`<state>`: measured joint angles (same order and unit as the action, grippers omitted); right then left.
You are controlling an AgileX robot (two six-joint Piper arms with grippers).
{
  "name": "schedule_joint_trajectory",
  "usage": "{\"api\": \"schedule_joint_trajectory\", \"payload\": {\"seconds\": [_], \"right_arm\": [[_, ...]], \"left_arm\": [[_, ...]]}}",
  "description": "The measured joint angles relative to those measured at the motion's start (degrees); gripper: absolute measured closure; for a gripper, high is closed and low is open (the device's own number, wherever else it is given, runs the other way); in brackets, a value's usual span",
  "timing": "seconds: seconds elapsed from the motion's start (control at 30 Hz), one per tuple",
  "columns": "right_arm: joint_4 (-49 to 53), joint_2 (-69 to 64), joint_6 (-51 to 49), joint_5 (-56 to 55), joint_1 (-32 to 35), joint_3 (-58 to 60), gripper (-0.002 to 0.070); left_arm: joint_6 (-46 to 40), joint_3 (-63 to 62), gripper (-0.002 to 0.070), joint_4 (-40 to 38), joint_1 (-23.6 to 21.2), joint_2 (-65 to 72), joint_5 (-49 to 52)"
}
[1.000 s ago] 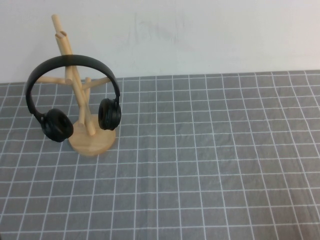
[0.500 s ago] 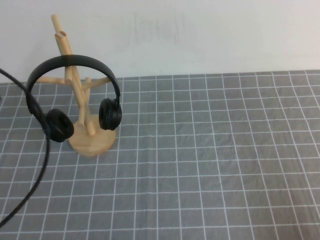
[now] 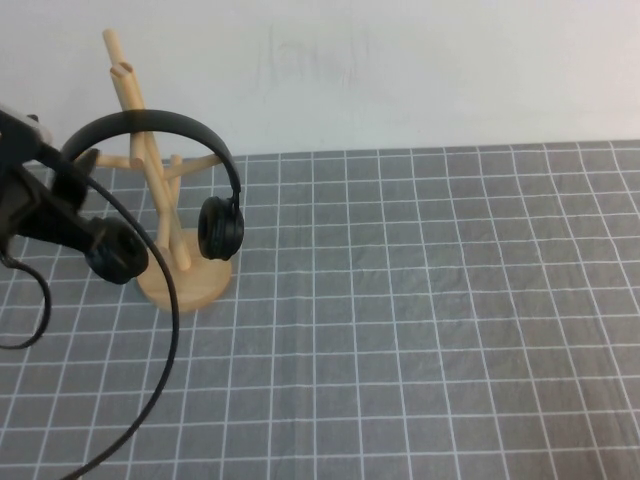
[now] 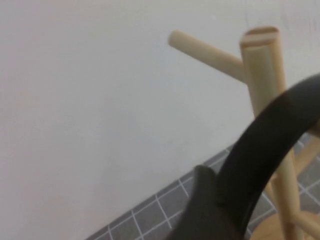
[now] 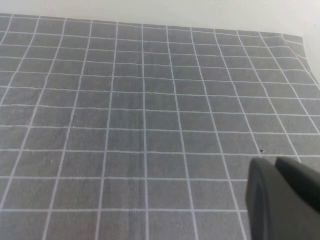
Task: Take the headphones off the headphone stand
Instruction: Pick up the headphones from the headphone stand
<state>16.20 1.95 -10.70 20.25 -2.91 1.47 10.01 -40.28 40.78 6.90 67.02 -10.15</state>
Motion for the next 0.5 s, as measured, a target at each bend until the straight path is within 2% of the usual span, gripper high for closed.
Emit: {"api": "schedule_joint_trajectory", "payload": {"seconds": [0.07, 0.17, 0.5], "right_arm": [[0.0, 0.0, 0.0, 0.0, 0.0, 0.0, 0.0682], [0.0, 0.0, 0.0, 0.0, 0.0, 0.0, 0.0682], [0.0, 0.0, 0.0, 0.0, 0.0, 0.0, 0.0682]], "left_arm": [[-0.81, 0.0, 0.0193, 1.4, 0.13, 1.24, -0.42], [-1.45, 0.0, 0.0148, 2.31, 0.13, 3.34, -0.42], [-2.53, -4.27, 0.0132, 2.54, 0.13, 9.33, -0.65]]}}
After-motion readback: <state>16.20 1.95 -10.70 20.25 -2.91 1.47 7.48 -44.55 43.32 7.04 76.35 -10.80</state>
